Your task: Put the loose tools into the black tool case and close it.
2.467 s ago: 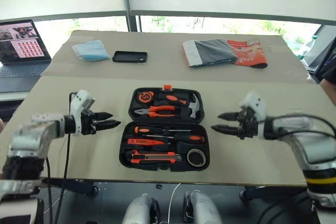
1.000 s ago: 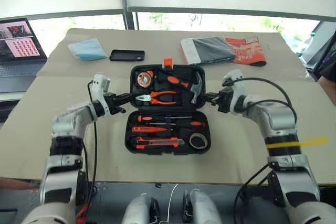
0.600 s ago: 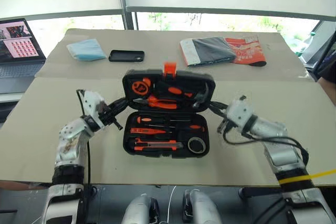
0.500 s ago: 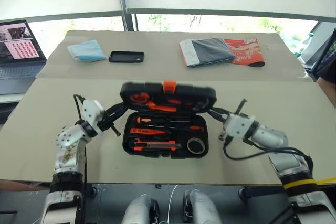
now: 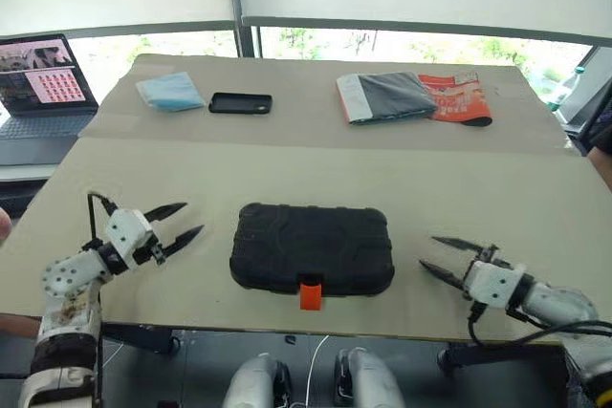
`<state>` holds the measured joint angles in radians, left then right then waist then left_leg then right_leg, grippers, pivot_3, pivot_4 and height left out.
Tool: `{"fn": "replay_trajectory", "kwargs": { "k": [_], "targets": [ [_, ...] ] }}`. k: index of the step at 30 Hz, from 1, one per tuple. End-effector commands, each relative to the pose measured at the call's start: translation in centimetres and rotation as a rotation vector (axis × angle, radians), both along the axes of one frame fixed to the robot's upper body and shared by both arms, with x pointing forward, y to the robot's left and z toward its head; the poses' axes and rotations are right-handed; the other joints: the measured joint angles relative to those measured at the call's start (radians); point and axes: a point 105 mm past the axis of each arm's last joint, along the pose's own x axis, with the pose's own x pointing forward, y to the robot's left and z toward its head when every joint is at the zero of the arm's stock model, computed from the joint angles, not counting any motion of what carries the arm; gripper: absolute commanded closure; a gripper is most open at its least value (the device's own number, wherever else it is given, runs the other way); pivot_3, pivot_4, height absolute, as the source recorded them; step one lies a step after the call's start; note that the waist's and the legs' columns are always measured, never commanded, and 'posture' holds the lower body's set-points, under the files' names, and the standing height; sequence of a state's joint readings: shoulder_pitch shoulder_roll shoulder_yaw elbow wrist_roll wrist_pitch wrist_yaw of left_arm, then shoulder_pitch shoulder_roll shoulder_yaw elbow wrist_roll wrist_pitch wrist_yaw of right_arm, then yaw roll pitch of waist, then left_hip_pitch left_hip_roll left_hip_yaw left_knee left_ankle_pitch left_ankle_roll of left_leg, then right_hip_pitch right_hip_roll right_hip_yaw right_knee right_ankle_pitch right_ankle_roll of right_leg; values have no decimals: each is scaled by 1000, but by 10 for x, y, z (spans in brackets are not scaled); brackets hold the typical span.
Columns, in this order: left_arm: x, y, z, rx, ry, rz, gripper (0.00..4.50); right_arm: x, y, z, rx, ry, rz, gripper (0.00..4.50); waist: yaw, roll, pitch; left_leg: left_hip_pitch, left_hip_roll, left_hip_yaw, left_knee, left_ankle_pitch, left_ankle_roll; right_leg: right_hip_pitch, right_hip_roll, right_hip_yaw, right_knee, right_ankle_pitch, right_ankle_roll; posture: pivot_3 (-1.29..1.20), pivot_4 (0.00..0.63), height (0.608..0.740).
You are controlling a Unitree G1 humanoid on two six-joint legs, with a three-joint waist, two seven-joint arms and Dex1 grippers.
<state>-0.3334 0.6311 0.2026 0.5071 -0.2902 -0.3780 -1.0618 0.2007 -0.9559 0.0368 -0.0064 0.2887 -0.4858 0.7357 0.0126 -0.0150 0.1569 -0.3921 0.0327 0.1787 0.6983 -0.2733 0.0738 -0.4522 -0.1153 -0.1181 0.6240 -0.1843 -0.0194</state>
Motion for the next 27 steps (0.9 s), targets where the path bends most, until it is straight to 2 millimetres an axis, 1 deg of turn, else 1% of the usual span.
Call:
{"fn": "replay_trajectory", "kwargs": {
  "k": [1, 2, 3, 4, 5, 6, 9, 10, 12, 14, 16, 18, 19, 21, 22, 27],
  "targets": [
    [22, -26, 13, -23, 25, -56, 3140, -24, 31, 14, 77, 139, 127, 3788, -1, -1, 0, 0, 0, -1, 0, -2, 3, 1, 0, 0, 0, 0, 0, 0, 150, 740],
    [27, -34, 13, -20, 43, -77, 3381, -30, 39, 12, 81, 172, 151, 4018, -1, -2, 0, 0, 0, -1, 1, -3, 4, 1, 0, -1, 0, 0, 1, 0, 150, 740],
    [36, -44, 9, -3, 83, -103, 3828, -35, 52, 9, 101, 215, 178, 4396, -2, -3, 0, 1, 0, -1, 1, -3, 5, 2, 1, -2, 0, 0, 1, 0, 150, 740],
    [42, -50, 7, 11, 111, -118, 4096, -38, 61, 6, 107, 242, 194, 4500, -2, -4, 0, 1, 0, -2, 1, -3, 5, 2, 1, -2, 0, 0, 1, 0, 150, 740],
    [47, -53, 5, 24, 144, -120, 4461, -38, 68, 3, 102, 259, 205, 4500, -2, -4, 0, 1, 0, -2, 1, -3, 5, 2, 2, -3, 0, 0, 1, 0, 150, 740],
    [50, -54, 3, 34, 167, -121, 4461, -38, 72, 1, 97, 270, 209, 4500, -3, -5, 0, 0, 0, -3, 1, -3, 5, 1, 3, -4, 0, 0, 1, 0, 150, 740],
    [55, -58, -4, 76, 233, -152, 4461, -36, 78, -16, 25, 340, 208, 4500, -8, -5, 0, -1, 0, -2, 1, -2, 6, -1, 5, -4, 0, 0, 0, 0, 150, 740],
    [55, -59, -6, 81, 255, -170, 4461, -33, 80, -20, 15, 352, 198, 4500, -8, -5, 0, -3, 0, -2, 1, 1, 1, -3, 6, -4, 0, 0, 0, 0, 150, 740],
    [52, -63, -7, 76, 295, -221, 4461, -27, 89, -20, 26, 343, 205, 4500, -9, -7, 0, -7, 0, -2, 4, 1, 1, -6, 8, -5, 0, 0, 0, 0, 150, 740],
    [49, -62, -12, 97, 327, -247, 4461, -13, 97, -15, 46, 293, 188, 4500, -9, -9, 1, -8, 0, -3, 6, 1, 1, -6, 9, -6, 1, 0, 0, 0, 150, 740],
    [45, -60, -13, 77, 350, -265, 4461, 2, 101, -11, 54, 248, 163, 4500, -10, -10, 2, -9, 0, -4, 8, 1, 1, -6, 8, -6, 1, 0, 0, 0, 150, 740],
    [42, -60, -12, 54, 353, -279, 4461, 11, 103, -8, 60, 217, 142, 4500, -10, -11, 2, -10, 0, -4, 9, 1, 1, -6, 7, -6, 2, 0, 0, 0, 150, 740],
    [40, -58, -13, 50, 353, -276, 4461, 22, 103, -6, 69, 188, 111, 4500, -11, -11, 2, -10, 0, -5, 10, 0, 2, -6, 6, -6, 2, 0, 0, 0, 150, 740],
    [37, -54, -15, 31, 354, -259, 4461, 42, 103, -2, 88, 139, 43, 4500, -15, -11, 2, -13, 1, -7, 13, 0, 2, -6, 5, -6, 2, 0, 0, 0, 150, 740],
    [36, -52, -15, 18, 353, -247, 4461, 49, 104, -1, 97, 117, 24, 4500, -16, -11, 2, -13, 1, -7, 13, 0, 2, -6, 5, -6, 2, 1, 0, 0, 150, 740],
    [32, -40, -5, -114, 320, -148, 4461, 88, 104, 7, 131, 39, -98, 4500, -26, -11, 2, -13, 1, -7, 15, 1, 1, -6, 3, -5, 5, 1, 0, 0, 150, 740]
  ]
}}
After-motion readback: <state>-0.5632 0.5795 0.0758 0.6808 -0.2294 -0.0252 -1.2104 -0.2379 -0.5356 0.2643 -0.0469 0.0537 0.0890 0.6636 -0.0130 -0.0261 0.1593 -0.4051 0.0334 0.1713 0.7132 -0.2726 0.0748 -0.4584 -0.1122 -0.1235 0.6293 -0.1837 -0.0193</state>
